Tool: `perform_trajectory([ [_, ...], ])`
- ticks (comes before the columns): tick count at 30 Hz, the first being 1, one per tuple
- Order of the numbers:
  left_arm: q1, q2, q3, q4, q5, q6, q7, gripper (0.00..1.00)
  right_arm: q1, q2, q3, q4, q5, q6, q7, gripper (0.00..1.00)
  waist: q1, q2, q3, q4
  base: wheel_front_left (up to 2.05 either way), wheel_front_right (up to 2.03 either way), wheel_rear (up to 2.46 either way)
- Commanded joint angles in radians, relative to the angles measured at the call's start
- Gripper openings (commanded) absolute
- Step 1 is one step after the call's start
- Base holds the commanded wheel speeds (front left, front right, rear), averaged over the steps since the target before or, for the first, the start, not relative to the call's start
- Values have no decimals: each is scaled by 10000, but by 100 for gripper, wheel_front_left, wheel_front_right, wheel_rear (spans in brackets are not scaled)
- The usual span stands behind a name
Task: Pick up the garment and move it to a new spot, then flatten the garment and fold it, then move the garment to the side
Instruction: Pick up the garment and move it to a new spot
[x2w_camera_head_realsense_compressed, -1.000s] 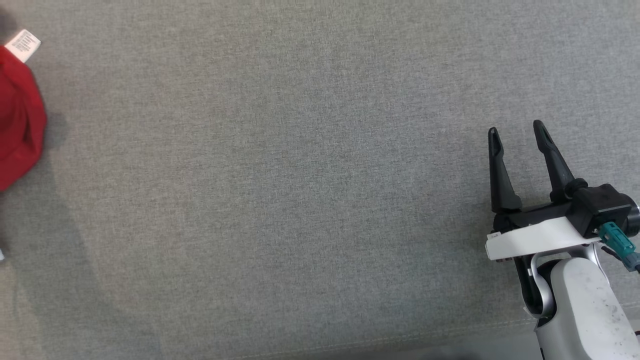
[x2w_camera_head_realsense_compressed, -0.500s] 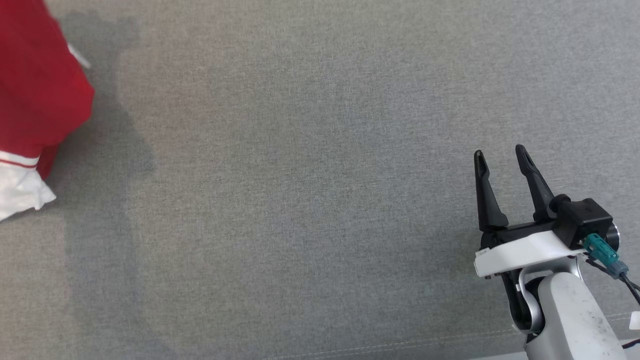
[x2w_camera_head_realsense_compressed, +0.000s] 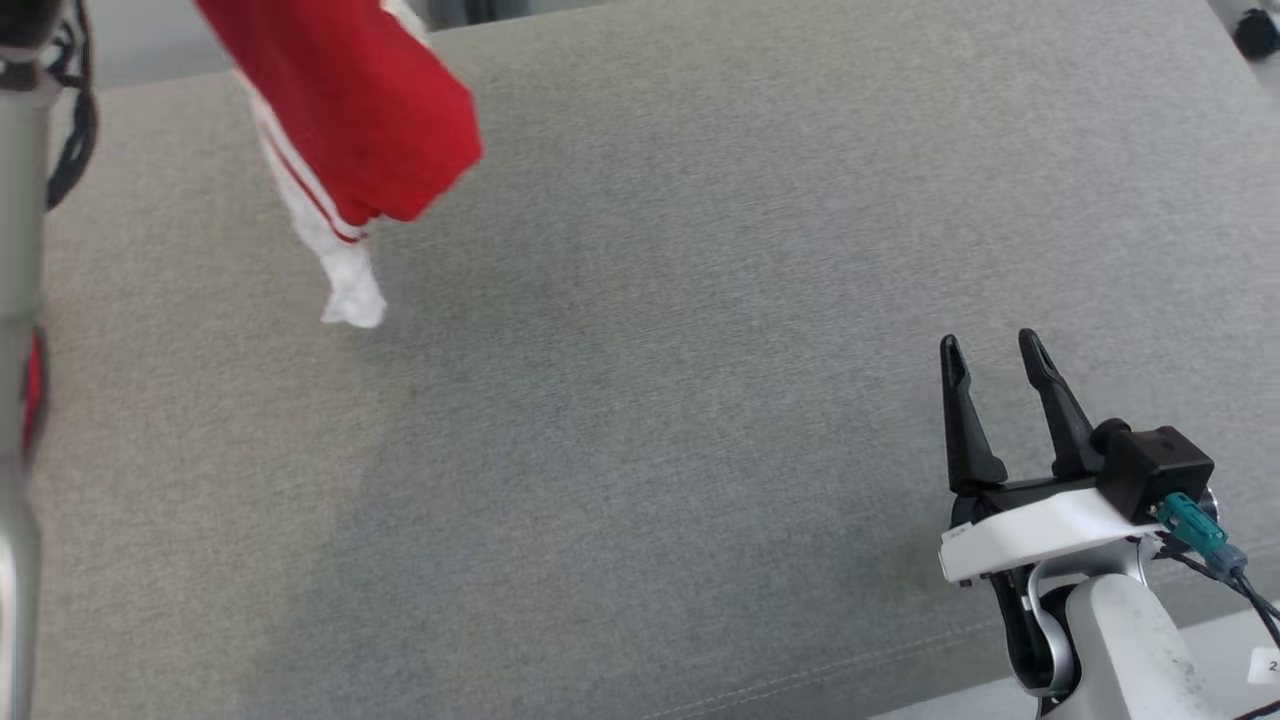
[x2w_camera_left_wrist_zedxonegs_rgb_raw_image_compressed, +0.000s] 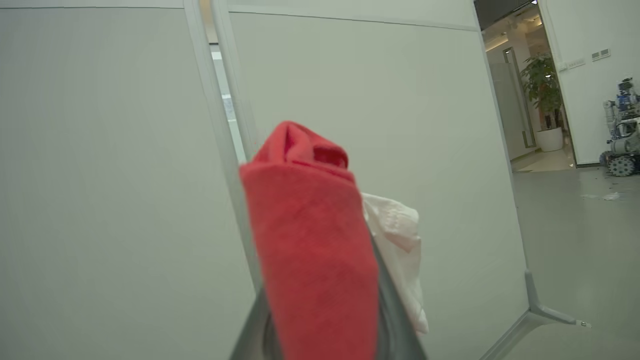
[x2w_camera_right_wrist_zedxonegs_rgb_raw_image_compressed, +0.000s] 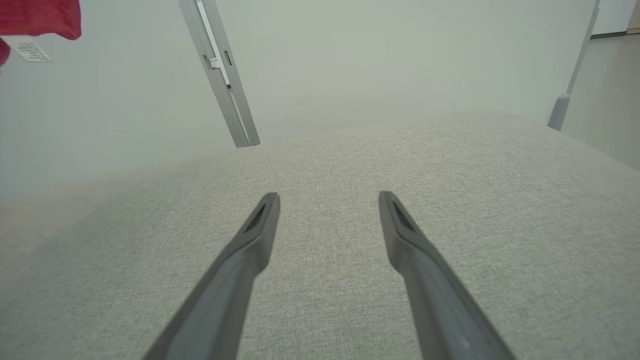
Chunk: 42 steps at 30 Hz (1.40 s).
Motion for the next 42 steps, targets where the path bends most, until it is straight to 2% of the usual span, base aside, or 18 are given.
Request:
perform_trajectory([
  [1, -130, -249, -163, -119, -59, 29, 72, 0, 80, 5, 42, 16, 175, -13, -34, 100, 0, -1, -242, -821, 0, 0, 0],
  [10, 548, -1611, -1472, -24, -77, -17, 85, 0, 181, 11, 203, -7, 719, -14, -34, 100, 0, -1, 1, -1816, 0, 0, 0],
  [17, 2172, -2123, -2049, 834, -218, 93, -652, 0, 139, 11, 206, -78, 842, -14, -34, 100, 0, -1, 209, -2011, 0, 0, 0],
  [25, 4091, -2474, -2654, 2812, -382, 36, -1482, 0, -41, 7, 356, 17, 792, -14, -33, 100, 0, -1, 325, -2001, 0, 0, 0],
  [26, 4278, -2539, -2735, 3067, -437, 8, -1555, 13, -66, 9, 376, 30, 763, -14, -33, 100, 0, -1, 319, -1976, 0, 0, 0],
  [27, 4394, -2576, -2805, 3255, -459, 1, -1626, 35, -83, 11, 383, 40, 734, -14, -34, 100, 0, -1, 310, -1946, 0, 0, 0],
  [28, 4462, -2615, -2935, 3444, -403, -16, -1739, 92, -99, 9, 388, 63, 714, -14, -34, 100, 0, -1, 294, -1909, 0, 0, 0],
  [29, 4513, -2675, -3060, 3581, -346, -31, -1822, 100, -103, 9, 384, 78, 702, -14, -33, 100, 0, -1, 270, -1871, 0, 0, 0],
  [34, 4142, -2919, -3425, 3681, -285, -102, -2362, 100, 2, 6, 375, 186, 595, -14, -34, 100, 0, -1, -69, -1615, 0, 0, 0],
  [39, 3774, -3019, -3052, 2958, -466, -112, -2690, 100, 249, 5, 274, 284, 452, -14, -34, 100, 0, -1, -624, -1281, 0, 0, 0],
  [42, 3880, -2846, -2700, 2524, -406, 29, -2759, 100, 404, 8, 209, 311, 381, -14, -34, 100, 0, -1, -977, -996, 0, 0, 0],
])
